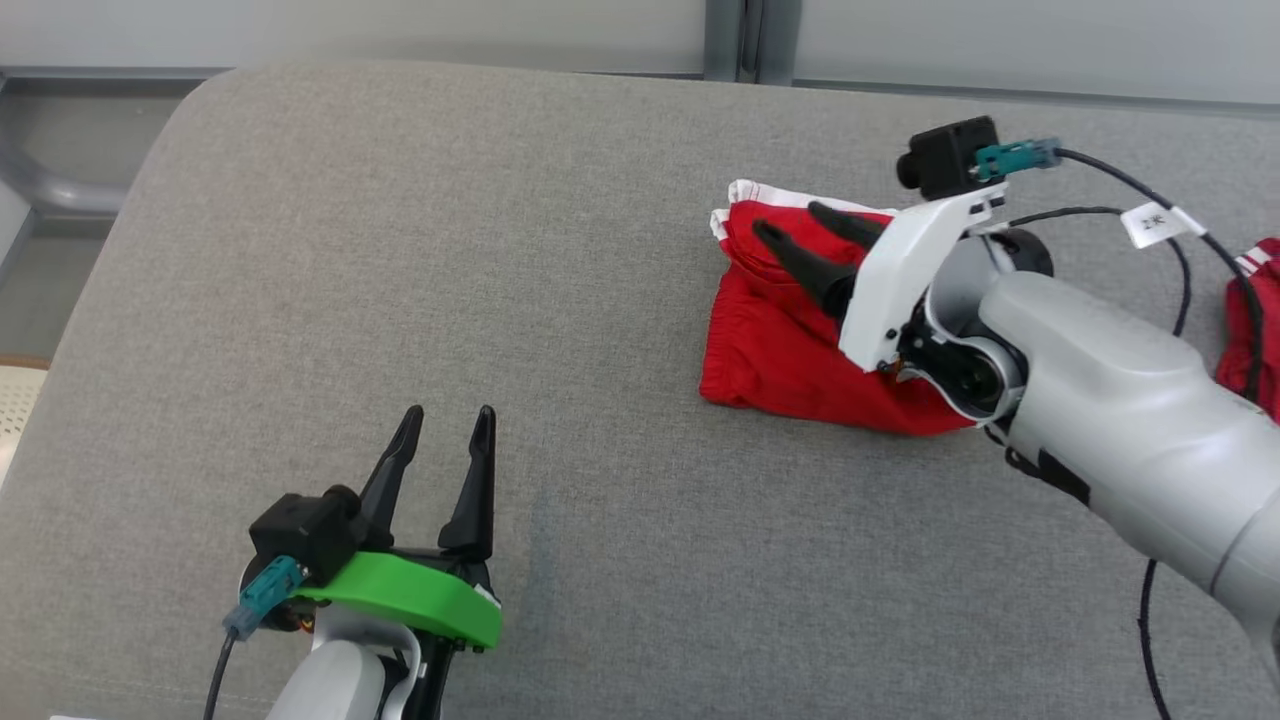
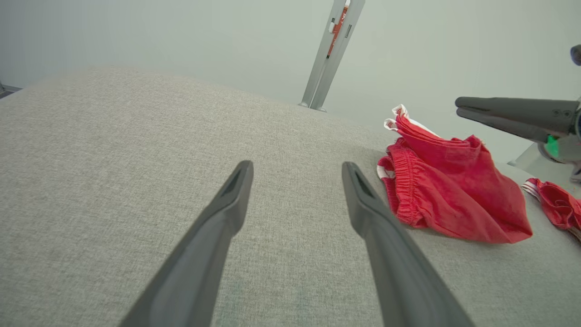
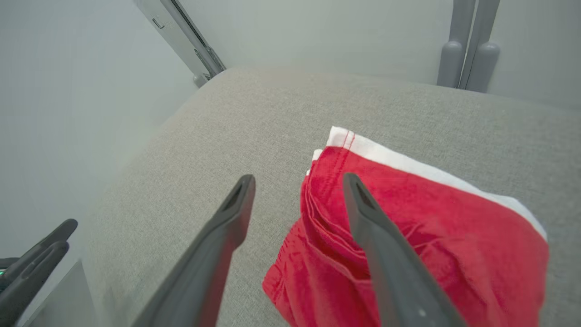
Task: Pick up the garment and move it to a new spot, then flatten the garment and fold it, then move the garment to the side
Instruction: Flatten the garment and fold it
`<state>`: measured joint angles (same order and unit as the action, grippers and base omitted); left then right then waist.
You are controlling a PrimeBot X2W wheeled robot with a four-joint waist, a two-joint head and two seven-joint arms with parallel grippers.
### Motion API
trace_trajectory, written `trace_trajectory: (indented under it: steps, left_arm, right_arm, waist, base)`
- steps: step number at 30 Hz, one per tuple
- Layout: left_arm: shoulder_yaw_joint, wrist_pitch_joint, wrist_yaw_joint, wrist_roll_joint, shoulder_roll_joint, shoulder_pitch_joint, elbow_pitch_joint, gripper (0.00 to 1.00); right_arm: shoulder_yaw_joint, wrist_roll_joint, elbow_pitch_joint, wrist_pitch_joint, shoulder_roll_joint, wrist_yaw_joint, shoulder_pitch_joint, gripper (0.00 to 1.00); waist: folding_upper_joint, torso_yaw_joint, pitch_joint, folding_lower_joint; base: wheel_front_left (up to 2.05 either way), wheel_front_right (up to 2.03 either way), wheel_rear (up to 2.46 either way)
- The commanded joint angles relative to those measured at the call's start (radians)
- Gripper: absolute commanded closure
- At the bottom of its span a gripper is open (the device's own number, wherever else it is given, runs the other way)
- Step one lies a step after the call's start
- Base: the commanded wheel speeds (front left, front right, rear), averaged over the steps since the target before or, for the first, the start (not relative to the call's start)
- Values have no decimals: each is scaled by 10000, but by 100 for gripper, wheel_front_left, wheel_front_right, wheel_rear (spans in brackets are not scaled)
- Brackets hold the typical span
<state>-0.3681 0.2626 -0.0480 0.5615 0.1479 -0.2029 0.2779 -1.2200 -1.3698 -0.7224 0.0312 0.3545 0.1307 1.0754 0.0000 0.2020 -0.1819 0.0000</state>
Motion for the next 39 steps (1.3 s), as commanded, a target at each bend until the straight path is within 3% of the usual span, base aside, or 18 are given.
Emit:
trace_trajectory:
  steps: [1, 6, 9, 15, 16, 17, 19, 33, 39]
  left_arm:
    - [110, 24, 52, -90, 86, 196, -99, 0]
    - [417, 24, 135, -410, 68, 441, -583, 0]
    - [572, 24, 196, -670, -9, 555, -926, 0]
    - [931, 24, 45, -1241, -209, 724, -1604, 0]
    - [953, 24, 13, -1325, -237, 776, -1648, 0]
    - [980, 22, -45, -1426, -260, 795, -1681, 0]
    - [1011, 24, -134, -1590, -295, 762, -1664, 0]
    - [1342, 24, -463, -1956, -574, 611, -1296, 0]
    - [1483, 24, -533, -2066, -638, 735, -1131, 0]
  right_arm:
    - [127, 76, 224, 421, 360, -1, -144, 0]
    - [495, 219, 263, 1422, 1514, -3, -377, 0]
    - [719, 287, -662, 1648, 2055, -1, -609, 0]
    - [881, 312, -1994, 1738, 1901, -3, -878, 0]
    - [896, 277, -2112, 1687, 1825, -3, -890, 20]
    - [916, 200, -2209, 1608, 1697, -3, -900, 56]
    - [904, 139, -2433, 1443, 1547, -3, -873, 100]
    - [1399, -1511, -2692, -825, 953, -1, -1373, 100]
    - [1714, -2274, -2025, -2017, 976, -1, -1569, 100]
  waist:
    - [0, -298, 332, 0]
    - [0, -392, 547, 0]
    - [0, -296, 538, 0]
    - [0, -2, 301, 0]
    - [0, 54, 257, 0]
    - [0, 136, 191, 0]
    - [0, 297, 78, 0]
    - [0, 1204, -254, 0]
    - [0, 1231, -163, 0]
  base:
    - [0, 0, 0]
    - [0, 0, 0]
    - [0, 0, 0]
    - [0, 0, 0]
    - [0, 0, 0]
    - [0, 0, 0]
    - [0, 0, 0]
    - [0, 0, 0]
    - [0, 0, 0]
